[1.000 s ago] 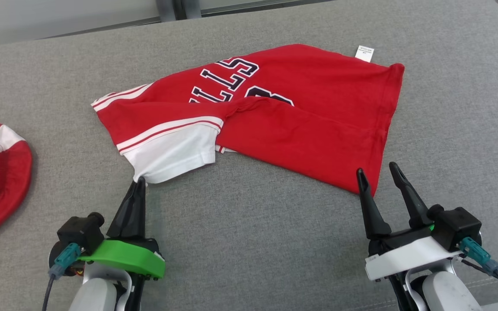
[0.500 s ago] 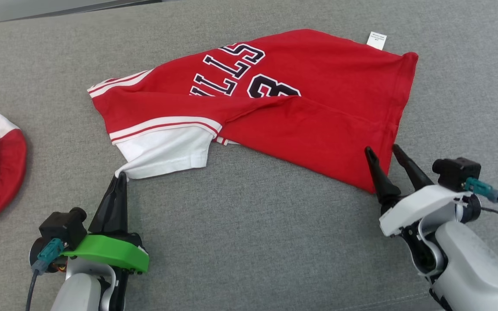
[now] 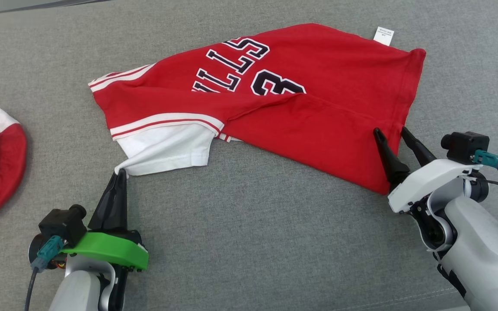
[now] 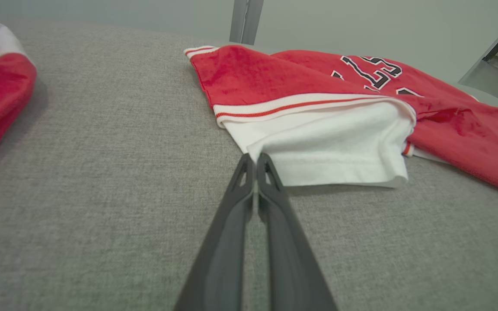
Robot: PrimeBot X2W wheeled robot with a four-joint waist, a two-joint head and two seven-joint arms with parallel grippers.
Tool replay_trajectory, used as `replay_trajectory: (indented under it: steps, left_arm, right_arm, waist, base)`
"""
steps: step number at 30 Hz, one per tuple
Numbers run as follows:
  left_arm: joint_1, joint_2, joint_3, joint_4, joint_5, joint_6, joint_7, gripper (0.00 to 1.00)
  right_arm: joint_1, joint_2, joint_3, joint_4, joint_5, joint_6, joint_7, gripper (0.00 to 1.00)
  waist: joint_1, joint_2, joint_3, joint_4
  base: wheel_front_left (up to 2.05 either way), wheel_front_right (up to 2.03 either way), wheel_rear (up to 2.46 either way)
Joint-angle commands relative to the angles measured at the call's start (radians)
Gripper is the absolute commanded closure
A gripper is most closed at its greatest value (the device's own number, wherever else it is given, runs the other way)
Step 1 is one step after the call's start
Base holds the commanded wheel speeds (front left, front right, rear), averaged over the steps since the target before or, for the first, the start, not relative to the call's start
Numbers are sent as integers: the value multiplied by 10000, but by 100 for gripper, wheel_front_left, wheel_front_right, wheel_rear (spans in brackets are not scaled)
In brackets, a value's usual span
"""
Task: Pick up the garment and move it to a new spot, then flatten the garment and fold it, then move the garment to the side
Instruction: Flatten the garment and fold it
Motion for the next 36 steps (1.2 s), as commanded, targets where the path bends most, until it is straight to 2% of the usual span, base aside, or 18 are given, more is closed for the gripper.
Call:
replay_trajectory:
  steps: [1,4,7,10,12,14,19,21,23,27,32,36]
  left_arm:
    - [-119,95,20,-44,32,7,-3,100]
    - [-101,98,45,-70,79,7,-3,100]
    - [-104,109,11,-85,103,7,-3,100]
    - [-162,148,4,-54,101,8,-3,100]
    - [-173,153,-10,-36,109,10,-3,100]
    - [-176,157,-23,-21,123,10,-3,100]
    - [-190,126,62,-63,65,10,-3,100]
    - [-255,-26,139,-236,-321,10,-3,100]
    - [-349,-119,198,-561,-930,10,-3,100]
    - [-957,249,19,-1616,-2671,11,69,100]
    - [-2709,830,46,-3078,-4709,10,1339,100]
    - [-4970,1309,-105,-3304,-5031,56,2683,100]
  right_arm:
    - [-108,-4,90,35,112,-11,-104,0]
    - [-152,-4,264,55,287,-11,-182,0]
    - [-223,-38,369,75,372,-11,-335,51]
    - [-358,-77,481,96,457,-11,-429,65]
    - [-445,-129,534,128,510,-11,-497,89]
    - [-535,-174,572,166,528,-11,-547,100]
    - [-757,-339,486,133,388,-11,-675,100]
    - [-839,-444,383,-7,271,-11,-713,100]
    - [-902,-561,224,-211,183,-11,-734,100]
    - [-1210,-924,-243,-933,-126,-11,-725,100]
    - [-2216,-1648,-306,-1472,-553,-12,-702,100]
    - [-3726,-2129,-101,-1744,-991,-11,-317,100]
  waist:
    - [0,0,23,-5]
    - [0,0,77,-31]
    - [0,0,113,-44]
    - [0,0,145,-52]
    - [0,0,155,-49]
    - [0,0,151,-41]
    - [0,0,100,-35]
    - [0,0,71,-49]
    - [0,0,13,-54]
    - [0,0,-128,-76]
    - [0,0,-106,-82]
    - [0,0,261,-152]
  base:
    - [0,0,0]
    - [0,0,0]
    - [0,0,0]
    - [0,0,0]
    - [0,0,0]
    - [0,0,0]
    - [0,0,0]
    - [0,0,0]
    - [0,0,0]
    - [0,0,0]
    - [0,0,0]
    - [0,0,0]
